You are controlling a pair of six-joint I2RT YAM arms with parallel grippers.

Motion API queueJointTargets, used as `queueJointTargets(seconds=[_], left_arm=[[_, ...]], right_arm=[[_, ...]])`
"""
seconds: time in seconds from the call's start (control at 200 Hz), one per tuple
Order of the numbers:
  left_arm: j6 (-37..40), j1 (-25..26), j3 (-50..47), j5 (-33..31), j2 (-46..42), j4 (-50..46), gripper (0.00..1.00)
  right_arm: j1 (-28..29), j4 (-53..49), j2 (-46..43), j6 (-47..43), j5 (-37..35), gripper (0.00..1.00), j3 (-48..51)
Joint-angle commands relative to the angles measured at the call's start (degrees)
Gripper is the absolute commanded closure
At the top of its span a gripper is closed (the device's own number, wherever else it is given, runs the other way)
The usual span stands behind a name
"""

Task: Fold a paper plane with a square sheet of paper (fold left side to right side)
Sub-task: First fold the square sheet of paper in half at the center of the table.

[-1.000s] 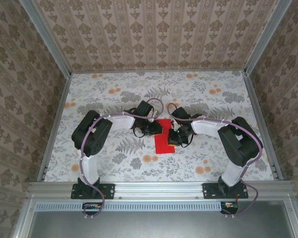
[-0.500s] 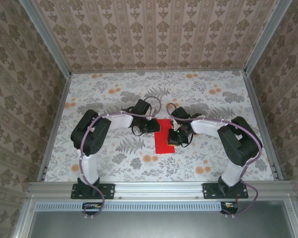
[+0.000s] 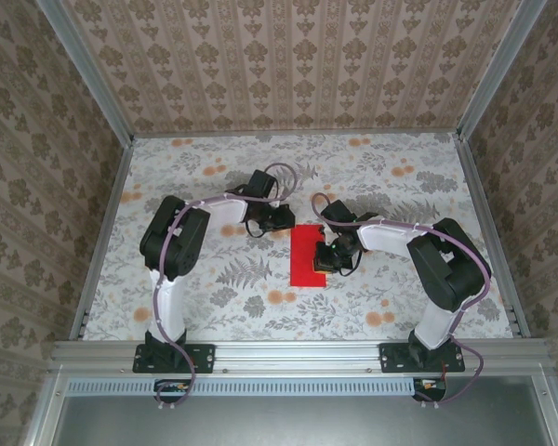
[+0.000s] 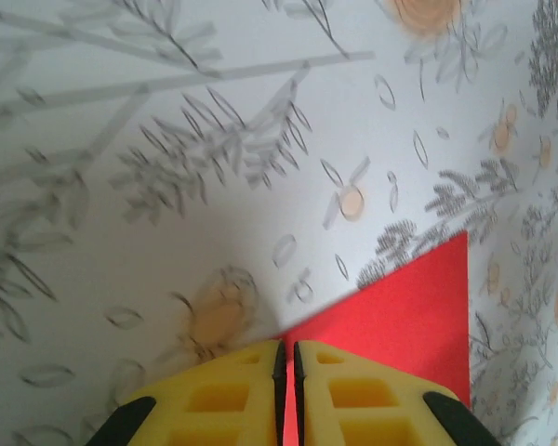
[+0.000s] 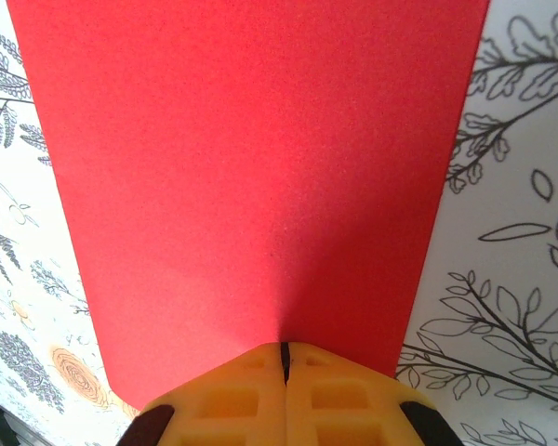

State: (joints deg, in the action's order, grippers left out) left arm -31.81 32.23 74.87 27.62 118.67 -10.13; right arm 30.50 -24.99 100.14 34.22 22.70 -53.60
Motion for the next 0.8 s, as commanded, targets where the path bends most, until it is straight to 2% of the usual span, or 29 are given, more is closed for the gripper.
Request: queueJointTargets(seconds=[0.0,0.23,0.485,0.655,0.795], left_arm=[[2.5,-1.2,2.5,-1.9,2.1,-2.0,0.86],[2.8,-1.7,3.0,-1.7,2.1,-1.7,0.86],[3.8,-3.6,-2.9,-4.0,-9.8,-2.8,0.82],[1.7,-2.3,-7.6,-1.7,-15.4,-2.6,0.82],[-1.0,0.8,-9.7,1.1,-14.7,-0.2,0.82]], right_arm=[[0.3,-6.4,3.7,-0.7,-4.7,0.96,3.4],[0.3,-6.1,3.6,-0.2,-4.2,0.96,3.3],[0.1,4.0,-0.4,3.2,-0.3,0.91,3.5],[-0.7,5.9,-7.0,2.2,-4.2,0.74,2.7],[-2.4,6.4,-12.3,1.5,-7.2,0.60,4.4]])
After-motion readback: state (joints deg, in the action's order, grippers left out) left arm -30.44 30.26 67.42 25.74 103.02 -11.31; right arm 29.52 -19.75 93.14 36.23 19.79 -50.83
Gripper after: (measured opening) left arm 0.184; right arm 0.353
